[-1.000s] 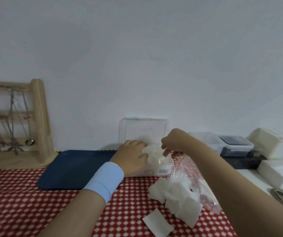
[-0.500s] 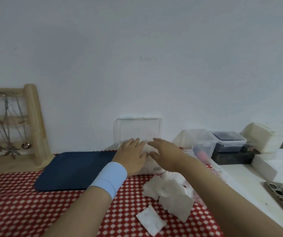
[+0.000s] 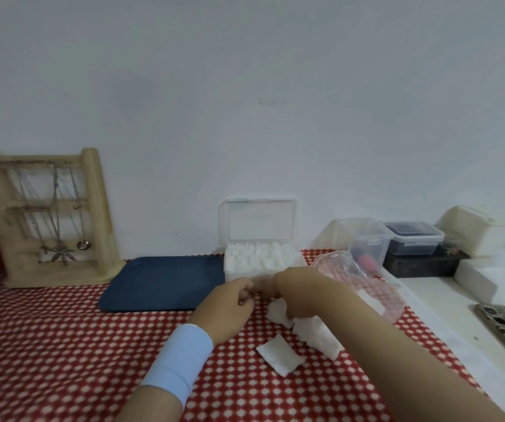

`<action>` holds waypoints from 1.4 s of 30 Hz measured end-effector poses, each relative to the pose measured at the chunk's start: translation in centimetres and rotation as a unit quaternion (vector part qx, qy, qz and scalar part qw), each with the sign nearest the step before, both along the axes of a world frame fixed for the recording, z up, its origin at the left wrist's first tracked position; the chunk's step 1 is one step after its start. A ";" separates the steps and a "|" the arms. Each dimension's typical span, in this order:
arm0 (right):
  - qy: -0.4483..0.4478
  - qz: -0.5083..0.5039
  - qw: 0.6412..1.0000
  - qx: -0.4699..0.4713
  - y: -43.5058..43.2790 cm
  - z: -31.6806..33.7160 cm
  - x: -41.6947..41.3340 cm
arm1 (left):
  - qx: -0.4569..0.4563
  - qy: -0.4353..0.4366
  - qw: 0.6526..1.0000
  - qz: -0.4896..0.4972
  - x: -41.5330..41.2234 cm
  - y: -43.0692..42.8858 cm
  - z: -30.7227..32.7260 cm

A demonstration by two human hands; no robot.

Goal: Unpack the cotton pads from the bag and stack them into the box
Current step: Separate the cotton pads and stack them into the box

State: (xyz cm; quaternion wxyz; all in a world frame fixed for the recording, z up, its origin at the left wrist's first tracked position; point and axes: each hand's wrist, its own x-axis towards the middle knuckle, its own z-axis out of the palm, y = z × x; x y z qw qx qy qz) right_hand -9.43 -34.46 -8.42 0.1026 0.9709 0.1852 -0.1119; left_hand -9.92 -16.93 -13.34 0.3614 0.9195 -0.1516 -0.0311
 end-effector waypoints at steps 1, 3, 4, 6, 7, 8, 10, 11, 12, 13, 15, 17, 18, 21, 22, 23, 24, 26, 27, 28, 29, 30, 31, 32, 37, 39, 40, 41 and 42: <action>-0.018 0.002 1.000 0.009 0.0 0.2 -0.2 | -0.015 0.008 1.000 0.006 -0.2 0.2 -0.2; -0.051 -0.005 0.997 0.056 -0.2 0.7 -0.6 | -0.051 0.012 0.999 0.013 -0.5 0.6 -0.3; -0.065 -0.016 0.993 0.095 -0.3 1.0 -0.9 | -0.077 0.014 0.997 0.020 -0.7 0.7 -0.2; -0.084 -0.052 0.973 0.210 -0.5 1.4 -1.1 | -0.174 0.038 0.983 0.037 -1.2 0.9 0.0; -0.078 -0.073 0.952 0.288 -0.4 1.3 -1.1 | -0.249 0.073 0.965 0.044 -1.4 1.0 0.0; -0.059 -0.086 0.924 0.368 -0.3 1.3 -1.2 | -0.323 0.119 0.938 0.040 -1.7 1.1 0.1; -0.005 -0.093 0.875 0.474 0.2 1.2 -1.3 | -0.410 0.172 0.896 0.011 -2.0 1.6 0.1; 0.014 -0.095 0.863 0.497 0.5 1.0 -1.5 | -0.423 0.176 0.889 -0.001 -2.1 1.8 0.0; 0.023 -0.094 0.855 0.509 0.8 0.9 -1.6 | -0.430 0.174 0.886 -0.004 -2.1 2.0 0.0; 0.026 -0.095 0.845 0.526 1.2 0.6 -1.7 | -0.434 0.171 0.885 0.001 -2.1 2.2 0.0; 0.012 -0.102 0.820 0.563 1.7 0.0 -1.6 | -0.442 0.170 0.880 0.023 -2.0 2.5 0.0; -0.010 -0.100 0.817 0.568 1.9 -0.7 -1.4 | -0.447 0.181 0.875 0.040 -1.9 2.6 -0.1; -0.021 -0.093 0.824 0.558 1.9 -0.9 -1.3 | -0.452 0.187 0.871 0.047 -1.9 2.6 -0.1; -0.043 -0.064 0.838 0.540 2.1 -1.4 -1.4 | -0.456 0.196 0.866 0.059 -2.0 2.7 -0.1; -0.046 -0.059 0.835 0.545 2.2 -1.5 -1.6 | -0.453 0.196 0.868 0.062 -1.9 2.8 -0.1; -0.047 -0.055 0.830 0.553 2.3 -1.5 -1.8 | -0.454 0.197 0.866 0.066 -1.9 2.8 -0.1; -0.049 -0.052 0.825 0.561 2.5 -1.6 -2.0 | -0.461 0.201 0.861 0.072 -1.8 2.9 -0.1; -0.065 -0.044 0.822 0.565 2.9 -1.8 -2.2 | -0.480 0.214 0.847 0.081 -1.8 3.2 -0.2; -0.083 -0.040 0.824 0.559 3.1 -2.0 -2.2 | -0.483 0.221 0.843 0.081 -1.8 3.3 -0.2; -0.104 -0.034 0.827 0.552 3.3 -2.1 -2.2 | -0.483 0.231 0.841 0.079 -1.7 3.4 -0.2; -0.121 -0.027 0.827 0.548 3.4 -2.2 -2.1 | -0.485 0.240 0.838 0.075 -1.7 3.5 -0.2; -0.135 -0.018 0.825 0.549 3.5 -2.5 -2.1 | -0.490 0.247 0.833 0.072 -1.7 3.6 -0.2; -0.145 -0.008 0.820 0.554 3.7 -2.6 -2.1 | -0.499 0.252 0.826 0.072 -1.7 3.6 -0.3; -0.153 0.001 0.814 0.560 3.8 -2.7 -2.1 | -0.511 0.258 0.817 0.076 -1.7 3.7 -0.3; -0.087 -0.014 0.777 0.623 2.8 -0.7 -2.3 | -0.522 0.251 0.808 0.108 -1.5 4.1 -0.3; -0.036 -0.024 0.787 0.616 1.8 0.6 -2.6 | -0.486 0.241 0.833 0.111 -1.6 4.2 -0.2; -0.023 -0.021 0.800 0.600 1.5 1.0 -2.7 | -0.473 0.242 0.841 0.105 -1.6 4.2 -0.1; -0.018 -0.014 0.814 0.580 1.4 1.2 -2.7 | -0.459 0.245 0.849 0.095 -1.7 4.2 0.0; -0.016 -0.007 0.829 0.558 1.6 1.3 -2.7 | -0.444 0.250 0.857 0.083 -1.7 4.2 0.2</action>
